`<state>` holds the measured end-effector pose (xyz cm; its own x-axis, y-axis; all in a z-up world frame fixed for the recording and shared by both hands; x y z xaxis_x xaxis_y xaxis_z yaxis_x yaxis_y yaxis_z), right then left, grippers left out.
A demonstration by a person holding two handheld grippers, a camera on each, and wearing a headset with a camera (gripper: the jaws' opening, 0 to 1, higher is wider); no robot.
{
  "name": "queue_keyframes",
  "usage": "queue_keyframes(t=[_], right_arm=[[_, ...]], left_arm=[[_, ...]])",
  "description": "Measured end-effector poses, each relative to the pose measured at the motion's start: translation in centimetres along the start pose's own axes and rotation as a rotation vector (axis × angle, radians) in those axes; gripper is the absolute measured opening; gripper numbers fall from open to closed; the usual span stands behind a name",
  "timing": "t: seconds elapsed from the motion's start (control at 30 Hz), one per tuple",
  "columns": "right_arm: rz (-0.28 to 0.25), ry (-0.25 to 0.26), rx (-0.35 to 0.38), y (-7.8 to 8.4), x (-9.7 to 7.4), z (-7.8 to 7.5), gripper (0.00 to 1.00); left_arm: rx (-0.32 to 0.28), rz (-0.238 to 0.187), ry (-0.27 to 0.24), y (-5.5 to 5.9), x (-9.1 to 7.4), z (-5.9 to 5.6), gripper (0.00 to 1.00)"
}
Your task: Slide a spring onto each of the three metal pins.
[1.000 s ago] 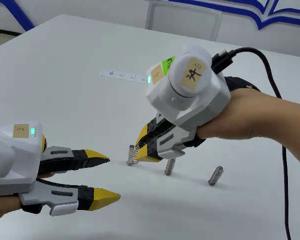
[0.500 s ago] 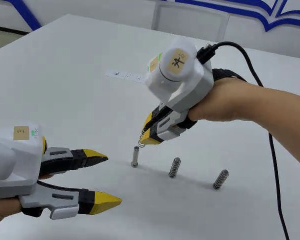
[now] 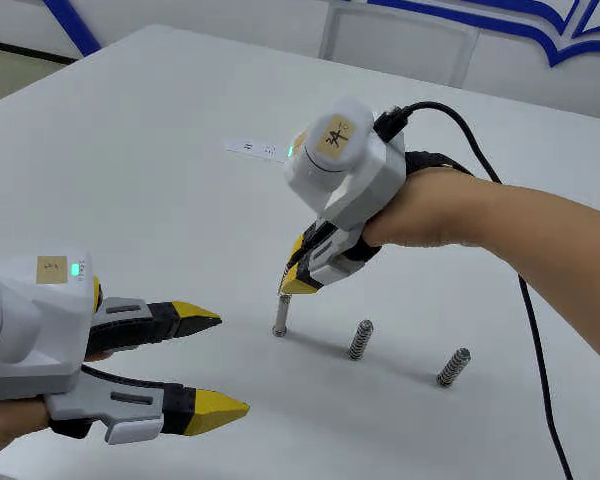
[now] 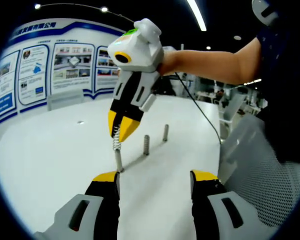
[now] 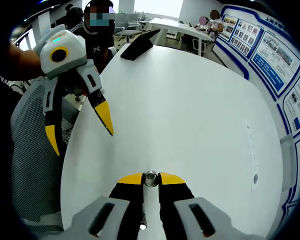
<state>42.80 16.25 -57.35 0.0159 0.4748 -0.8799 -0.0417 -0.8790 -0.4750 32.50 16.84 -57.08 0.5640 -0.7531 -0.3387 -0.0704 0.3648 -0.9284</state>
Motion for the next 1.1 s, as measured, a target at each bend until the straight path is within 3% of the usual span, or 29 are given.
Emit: queue_keyframes(t=[0.57, 1.1], right_arm=[[0.078, -0.003, 0.016, 1.4, 2.5, 0.4, 0.12], [0.113, -0.024, 0.051, 3.0, 5.3, 1.2, 0.12]], left_arm=[[-0.007, 0.004, -0.006, 0.5, -0.3, 0.2, 0.57], [-0.013, 0.008, -0.009, 0.8, -0.3, 0.3, 0.57]])
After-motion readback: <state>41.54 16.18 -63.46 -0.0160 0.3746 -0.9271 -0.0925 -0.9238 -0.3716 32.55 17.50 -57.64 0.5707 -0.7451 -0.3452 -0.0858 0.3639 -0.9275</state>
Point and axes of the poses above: the centre of the closed fingertips' face, and the gripper's own axes: x roughly forward along the fingers, z roughly to its left, y roughly out of its underside, the point moved 1 cm from there along -x, roughly backward along the fingers, and after that the axes turned 15 degrees about x, right-handed, at the moved point
